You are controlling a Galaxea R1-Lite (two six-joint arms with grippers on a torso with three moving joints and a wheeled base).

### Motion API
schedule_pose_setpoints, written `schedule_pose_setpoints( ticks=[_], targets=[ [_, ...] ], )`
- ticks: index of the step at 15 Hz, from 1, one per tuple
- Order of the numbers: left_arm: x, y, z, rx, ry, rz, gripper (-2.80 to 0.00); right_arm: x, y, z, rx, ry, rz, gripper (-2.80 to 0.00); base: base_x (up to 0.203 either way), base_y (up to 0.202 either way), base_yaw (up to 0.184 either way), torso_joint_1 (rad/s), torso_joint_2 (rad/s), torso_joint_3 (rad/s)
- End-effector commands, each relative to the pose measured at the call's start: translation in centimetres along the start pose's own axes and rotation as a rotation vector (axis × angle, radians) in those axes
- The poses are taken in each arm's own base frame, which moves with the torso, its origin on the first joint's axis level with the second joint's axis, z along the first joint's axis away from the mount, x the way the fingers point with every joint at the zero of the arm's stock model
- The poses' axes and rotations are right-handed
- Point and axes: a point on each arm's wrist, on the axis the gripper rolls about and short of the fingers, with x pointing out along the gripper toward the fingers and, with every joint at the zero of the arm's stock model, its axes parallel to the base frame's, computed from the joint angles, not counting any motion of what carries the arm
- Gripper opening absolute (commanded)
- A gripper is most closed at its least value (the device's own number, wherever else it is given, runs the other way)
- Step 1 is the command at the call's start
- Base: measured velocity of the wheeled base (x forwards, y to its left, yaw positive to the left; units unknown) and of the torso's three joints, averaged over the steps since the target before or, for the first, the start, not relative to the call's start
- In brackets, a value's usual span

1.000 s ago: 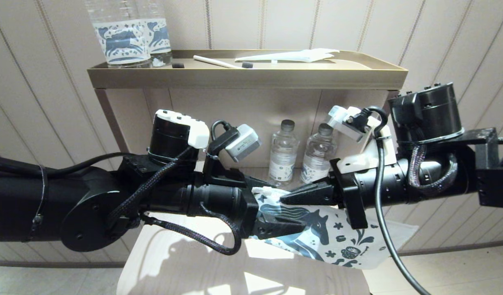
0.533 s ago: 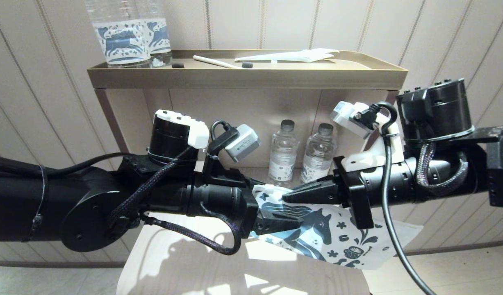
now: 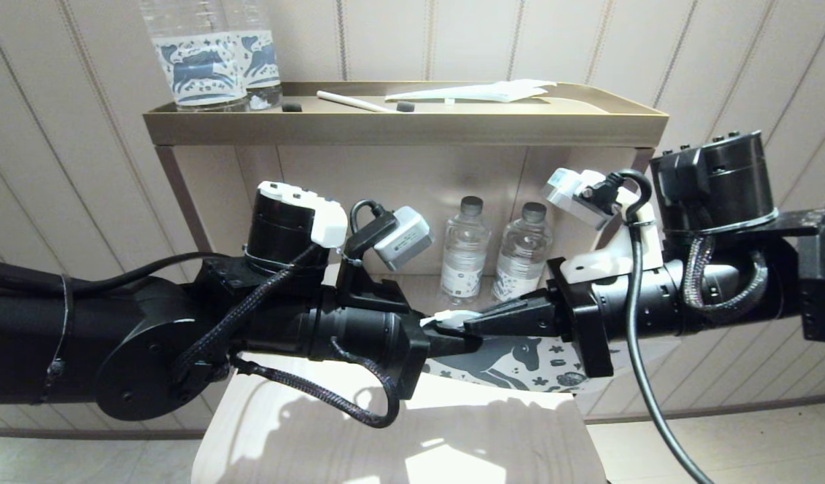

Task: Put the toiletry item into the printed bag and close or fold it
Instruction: Close the strorage bag and place it on the desk

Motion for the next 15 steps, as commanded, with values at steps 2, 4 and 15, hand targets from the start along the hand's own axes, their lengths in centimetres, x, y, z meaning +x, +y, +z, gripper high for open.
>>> schedule_pose_setpoints(
  ticks=[2, 4, 15],
  targets=[
    [0.0, -0.1, 0.0, 0.003, -0.002, -0.004, -2.8, 0.2, -0.1, -0.1, 0.003, 0.003, 0.004, -2.8, 0.0, 0.0, 0.0, 0.0, 0.0, 0.0],
    [-0.1, -0.1, 0.1, 0.004, -0.003, -0.004, -2.8, 0.3, -0.2, -0.1, 0.005, 0.005, 0.006, -2.8, 0.0, 0.0, 0.0, 0.0, 0.0, 0.0],
    [0.8, -0.3, -0.4, -0.009, 0.022, -0.043, -2.8, 0.3, 0.0, 0.7, -0.023, -0.017, 0.005, 0.0, 0.0, 0.0, 0.0, 0.0, 0.0, 0.0]
  ],
)
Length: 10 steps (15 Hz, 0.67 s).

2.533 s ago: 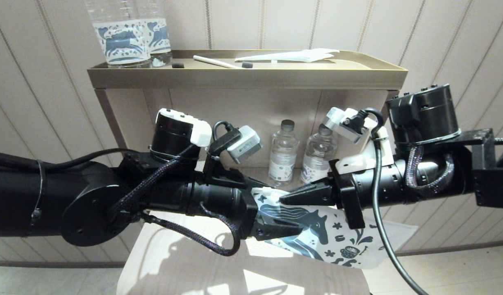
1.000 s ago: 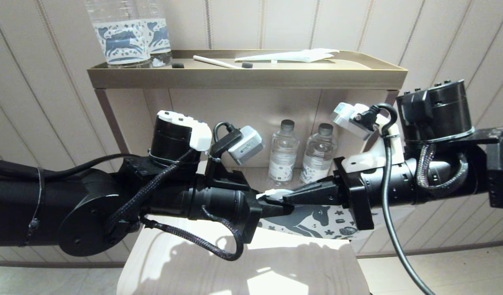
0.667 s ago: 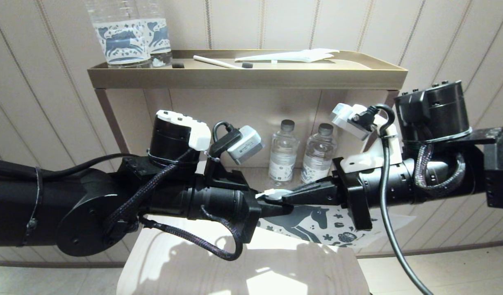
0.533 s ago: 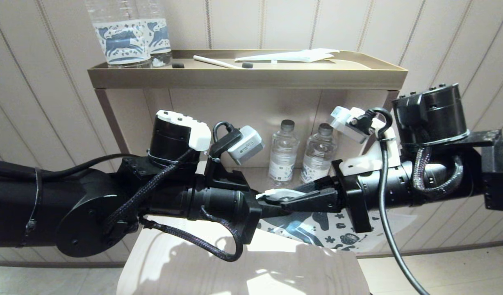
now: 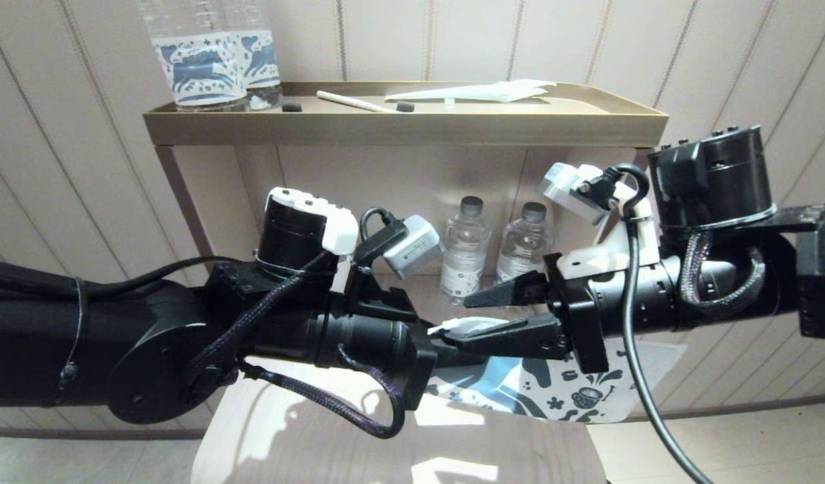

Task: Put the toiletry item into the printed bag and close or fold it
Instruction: Close the strorage bag and place it on the desk

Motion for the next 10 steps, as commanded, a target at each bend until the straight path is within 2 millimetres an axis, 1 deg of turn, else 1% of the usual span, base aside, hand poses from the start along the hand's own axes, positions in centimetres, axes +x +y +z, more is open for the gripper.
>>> schedule_pose_setpoints(
  ticks=[1, 3, 5, 8, 9, 10],
  targets=[
    [0.2, 0.1, 0.0, -0.004, 0.003, -0.006, -2.8, 0.0, -0.1, 0.5, -0.021, -0.012, 0.001, 0.0, 0.0, 0.0, 0.0, 0.0, 0.0, 0.0],
    [0.1, 0.0, 0.1, -0.036, 0.014, -0.03, -2.8, -0.1, 0.1, 1.3, -0.062, -0.041, -0.005, 0.0, 0.0, 0.0, 0.0, 0.0, 0.0, 0.0],
    [-0.1, -0.3, -0.1, -0.072, 0.042, -0.142, -2.8, -0.2, 0.1, 2.1, -0.102, -0.058, -0.007, 0.0, 0.0, 0.0, 0.0, 0.0, 0.0, 0.0],
    [-0.4, -0.3, 0.0, -0.082, 0.05, -0.153, -2.8, 0.2, 0.3, 2.5, -0.12, -0.062, -0.001, 0.0, 0.0, 0.0, 0.0, 0.0, 0.0, 0.0],
    [-0.5, -0.4, -0.1, -0.092, 0.062, -0.156, -2.8, 0.7, 0.2, 2.4, -0.126, -0.051, -0.025, 0.0, 0.0, 0.0, 0.0, 0.0, 0.0, 0.0],
    [-0.6, -0.3, 0.1, -0.096, 0.065, -0.161, -2.8, 1.5, 0.0, 2.1, -0.15, -0.023, -0.09, 0.0, 0.0, 0.0, 0.0, 0.0, 0.0, 0.0]
  ],
)
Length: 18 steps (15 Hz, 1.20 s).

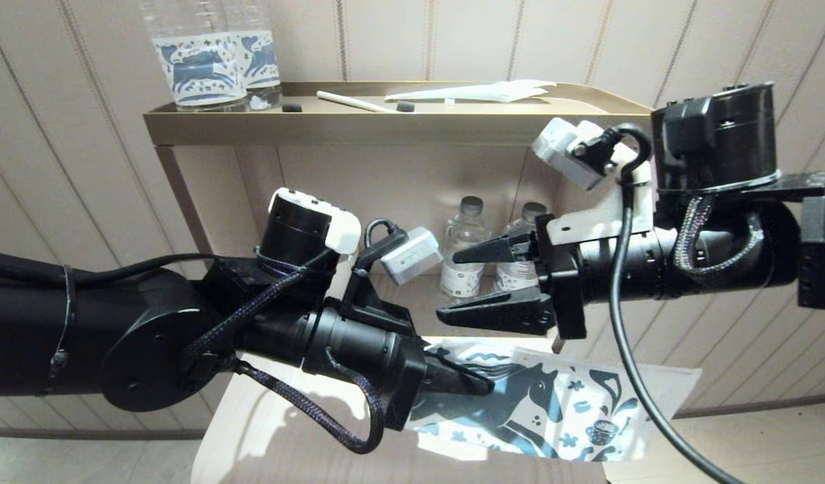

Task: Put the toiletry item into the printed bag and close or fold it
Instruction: Close the strorage bag and place it on the desk

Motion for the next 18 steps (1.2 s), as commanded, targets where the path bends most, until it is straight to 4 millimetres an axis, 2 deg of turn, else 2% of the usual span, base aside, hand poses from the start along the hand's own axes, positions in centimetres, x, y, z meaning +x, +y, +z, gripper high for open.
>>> schedule_pose_setpoints(
  ticks=[1, 3, 6, 10, 16, 18],
  targets=[
    [-0.5, 0.1, 0.3, -0.013, 0.003, -0.021, -2.8, 1.1, -0.1, -0.9, -0.066, 0.054, -0.045, 0.0, 0.0, 0.0, 0.0, 0.0, 0.0, 0.0],
    [-1.0, 0.4, 0.4, -0.024, 0.003, -0.036, -2.8, 1.3, 0.2, -1.8, -0.163, 0.136, -0.045, 0.0, 0.0, 0.0, 0.0, 0.0, 0.0, 0.0],
    [-0.9, 0.6, 0.3, -0.026, 0.005, -0.035, -2.8, 1.0, 0.3, -1.3, -0.18, 0.134, -0.047, 0.0, 0.0, 0.0, 0.0, 0.0, 0.0, 0.0],
    [-0.7, 0.7, 0.1, -0.031, 0.01, -0.036, -2.8, 0.2, 0.6, 0.4, -0.208, 0.09, -0.055, 0.0, 0.0, 0.0, 0.0, 0.0, 0.0, 0.0],
    [-0.7, 0.8, 0.0, -0.037, 0.015, -0.034, -2.8, -1.9, 1.3, 2.3, -0.183, 0.086, 0.061, 0.0, 0.0, 0.0, 0.0, 0.0, 0.0, 0.0],
    [-0.7, 0.7, 0.1, -0.036, 0.013, -0.032, -2.8, -1.5, 1.4, 1.7, -0.192, 0.118, 0.105, 0.0, 0.0, 0.0, 0.0, 0.0, 0.0, 0.0]
  ],
)
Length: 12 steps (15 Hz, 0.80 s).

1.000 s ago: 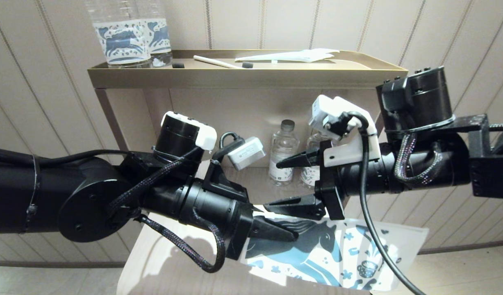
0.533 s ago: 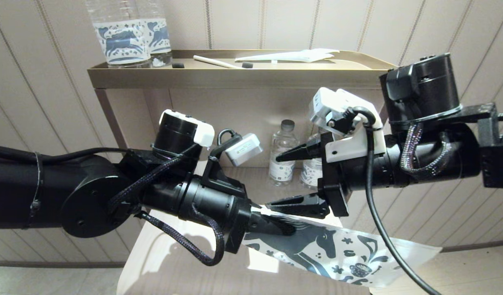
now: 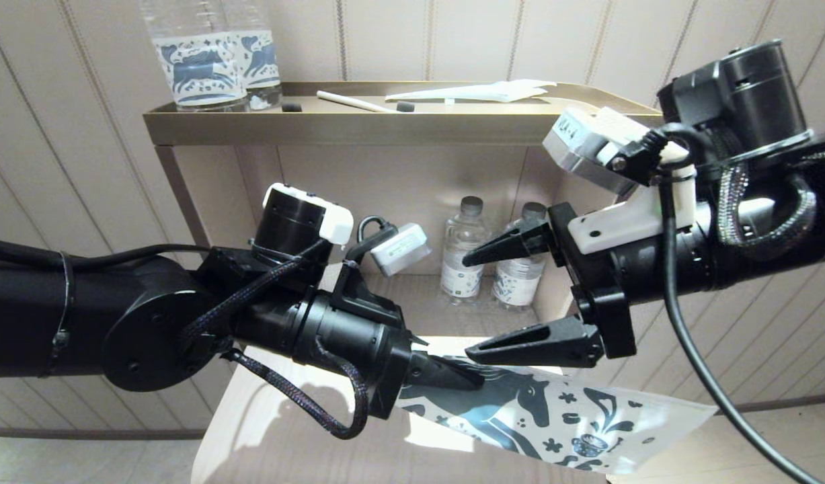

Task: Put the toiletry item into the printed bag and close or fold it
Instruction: Close the strorage bag and place it on the desk

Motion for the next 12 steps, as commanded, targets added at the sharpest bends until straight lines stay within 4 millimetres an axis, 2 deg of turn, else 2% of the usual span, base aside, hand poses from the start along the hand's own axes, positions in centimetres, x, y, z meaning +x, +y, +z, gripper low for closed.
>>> schedule_pose_setpoints(
  ticks=[1, 5, 12],
  targets=[
    [0.0, 0.0, 0.0, 0.0, -0.001, -0.005, -2.8, 0.6, -0.1, -0.5, -0.01, 0.017, 0.022, 0.0, 0.0, 0.0, 0.0, 0.0, 0.0, 0.0],
    [0.0, 0.0, 0.1, -0.001, -0.003, -0.003, -2.8, 2.2, -0.6, -0.8, -0.007, 0.031, 0.058, 0.0, 0.0, 0.0, 0.0, 0.0, 0.0, 0.0],
    [0.0, 0.0, 0.0, -0.002, -0.002, -0.003, -2.8, 2.8, -0.3, -0.8, -0.013, 0.023, 0.087, 0.0, 0.0, 0.0, 0.0, 0.0, 0.0, 0.0]
  ],
)
